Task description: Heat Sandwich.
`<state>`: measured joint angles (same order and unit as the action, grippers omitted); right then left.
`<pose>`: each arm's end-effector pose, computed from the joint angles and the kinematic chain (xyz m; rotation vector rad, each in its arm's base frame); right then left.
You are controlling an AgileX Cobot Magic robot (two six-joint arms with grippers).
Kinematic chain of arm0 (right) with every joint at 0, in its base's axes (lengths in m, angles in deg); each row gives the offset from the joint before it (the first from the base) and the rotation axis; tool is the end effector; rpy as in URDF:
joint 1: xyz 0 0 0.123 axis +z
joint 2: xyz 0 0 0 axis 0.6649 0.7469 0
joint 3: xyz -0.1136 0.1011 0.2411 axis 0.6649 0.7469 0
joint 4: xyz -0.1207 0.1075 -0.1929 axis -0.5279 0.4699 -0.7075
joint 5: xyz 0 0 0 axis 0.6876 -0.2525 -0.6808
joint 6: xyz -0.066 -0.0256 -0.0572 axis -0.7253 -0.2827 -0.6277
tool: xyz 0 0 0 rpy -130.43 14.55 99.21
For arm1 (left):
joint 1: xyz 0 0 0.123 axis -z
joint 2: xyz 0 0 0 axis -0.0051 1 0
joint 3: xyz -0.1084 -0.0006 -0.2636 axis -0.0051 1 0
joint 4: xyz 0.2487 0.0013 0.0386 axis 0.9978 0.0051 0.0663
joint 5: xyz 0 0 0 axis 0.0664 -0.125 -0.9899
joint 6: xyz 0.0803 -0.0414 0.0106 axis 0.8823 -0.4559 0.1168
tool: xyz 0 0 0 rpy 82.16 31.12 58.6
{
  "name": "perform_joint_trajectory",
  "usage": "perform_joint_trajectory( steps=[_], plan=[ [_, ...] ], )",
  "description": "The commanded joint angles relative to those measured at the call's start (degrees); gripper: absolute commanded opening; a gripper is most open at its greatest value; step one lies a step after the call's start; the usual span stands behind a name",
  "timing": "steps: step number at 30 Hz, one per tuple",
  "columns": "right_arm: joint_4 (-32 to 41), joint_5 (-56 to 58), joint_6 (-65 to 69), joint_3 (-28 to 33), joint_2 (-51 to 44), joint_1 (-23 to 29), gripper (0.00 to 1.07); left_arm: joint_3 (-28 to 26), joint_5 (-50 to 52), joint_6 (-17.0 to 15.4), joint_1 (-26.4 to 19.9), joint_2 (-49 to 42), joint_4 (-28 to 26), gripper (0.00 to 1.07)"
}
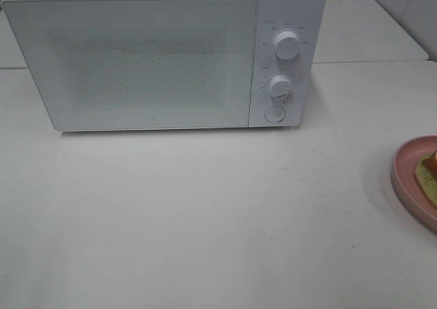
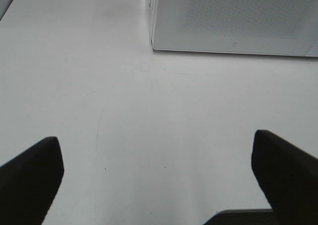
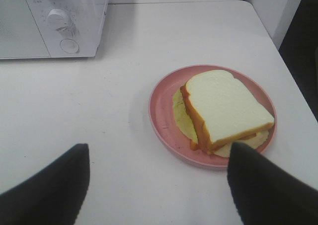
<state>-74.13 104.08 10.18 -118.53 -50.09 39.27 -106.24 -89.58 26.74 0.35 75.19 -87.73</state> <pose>-0.0031 0.0006 0.2805 0.0419 1.9961 -0.0210 -0.0086 -0.0069 0.2805 0.0072 2.0419 -0.1035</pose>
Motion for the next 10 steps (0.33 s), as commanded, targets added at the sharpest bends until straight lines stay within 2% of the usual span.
perform_joint_trajectory(
  steps=[1,10],
  plan=[
    [0.4,-0.92,-0.57,0.17,-1.38,-0.23,0.75,0.11,0.8,0.0,0.34,-1.55,-0.57,0.97],
    [0.4,-0.92,-0.57,0.17,-1.38,-0.23,0.75,0.11,0.8,0.0,0.34,-1.55,-0.57,0.97]
  ],
)
